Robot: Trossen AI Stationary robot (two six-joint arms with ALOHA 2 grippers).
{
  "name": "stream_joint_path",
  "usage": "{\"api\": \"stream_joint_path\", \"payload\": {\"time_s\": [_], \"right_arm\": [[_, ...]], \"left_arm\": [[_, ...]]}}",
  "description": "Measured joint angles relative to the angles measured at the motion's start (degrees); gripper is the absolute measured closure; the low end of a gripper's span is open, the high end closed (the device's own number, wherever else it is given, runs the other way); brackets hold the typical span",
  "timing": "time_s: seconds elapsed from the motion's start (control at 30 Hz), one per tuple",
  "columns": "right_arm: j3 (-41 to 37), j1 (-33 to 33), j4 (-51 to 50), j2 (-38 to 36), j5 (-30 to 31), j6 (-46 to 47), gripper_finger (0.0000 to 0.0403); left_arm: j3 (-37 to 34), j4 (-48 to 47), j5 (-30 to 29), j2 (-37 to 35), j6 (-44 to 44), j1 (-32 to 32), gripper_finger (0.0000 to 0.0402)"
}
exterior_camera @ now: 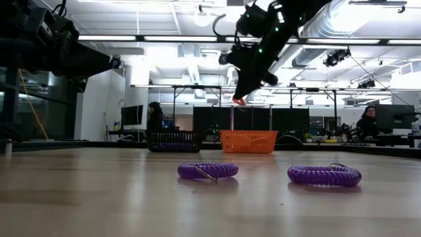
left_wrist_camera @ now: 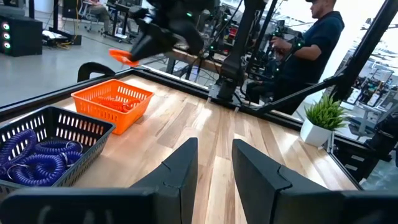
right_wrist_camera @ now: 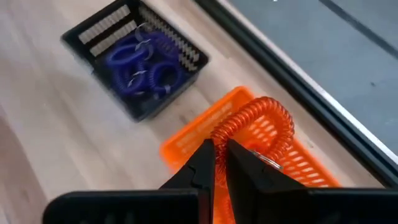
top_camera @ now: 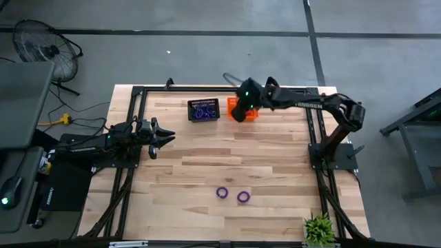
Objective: Sort spring keychains
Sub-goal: Put the orange spring keychain into the orange bin, then put the left purple spring keychain into the black bin
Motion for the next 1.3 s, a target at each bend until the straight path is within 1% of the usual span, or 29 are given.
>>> {"api": "stream_joint_path", "payload": {"time_s": [0.1, 0.2, 0.33, 0.6, 0.77, 0.83, 0.9, 1.03, 1.13, 1.2, 1.3], "right_arm": [[0.0, -3.0, 0.7, 0.0, -3.0, 0.5, 0.0380], [0.0, -4.6, 0.7, 0.0, -4.3, 0.9, 0.0379], [0.0, -5.2, 0.9, 0.0, -4.0, 0.9, 0.0368], [0.0, -5.2, 0.9, 0.0, -0.6, 2.3, 0.0325], [0.0, -5.2, 0.7, 0.0, -0.6, 3.6, 0.0296], [0.0, -5.1, 0.7, 0.0, -1.5, 3.7, 0.0285], [0.0, -5.1, 1.1, 0.0, -4.5, 3.3, 0.0277], [0.0, -4.5, 3.0, 0.0, -14.9, 1.6, 0.0270], [0.0, -2.2, 3.5, -0.1, -21.4, 0.0, 0.0271], [0.0, 0.0, 3.5, -0.1, -24.1, -0.7, 0.0273], [0.0, 3.6, 3.5, -0.1, -25.2, -1.6, 0.0273]], "left_arm": [[0.0, 0.0, 0.0, 0.0, 0.0, 0.0, 0.0302], [0.0, 0.0, 0.0, 0.0, 0.0, 0.0, 0.0302], [0.0, 0.0, 0.0, 0.0, 0.0, 0.0, 0.0302], [0.0, 0.0, 0.0, 0.0, 0.0, 0.0, 0.0302], [0.0, 0.0, 0.0, 0.0, 0.0, 0.0, 0.0302], [0.0, 0.0, 0.0, 0.0, 0.0, 0.0, 0.0302], [0.0, 0.0, 0.0, 0.0, 0.0, 0.0, 0.0302], [0.0, 0.0, 0.0, 0.0, 0.0, 0.0, 0.0302], [0.0, 0.0, 0.0, 0.0, 0.0, 0.0, 0.0302], [0.0, 0.0, 0.0, 0.0, 0.0, 0.0, 0.0302], [0.0, 0.0, 0.0, 0.0, 0.0, 0.0, 0.0302]]}}
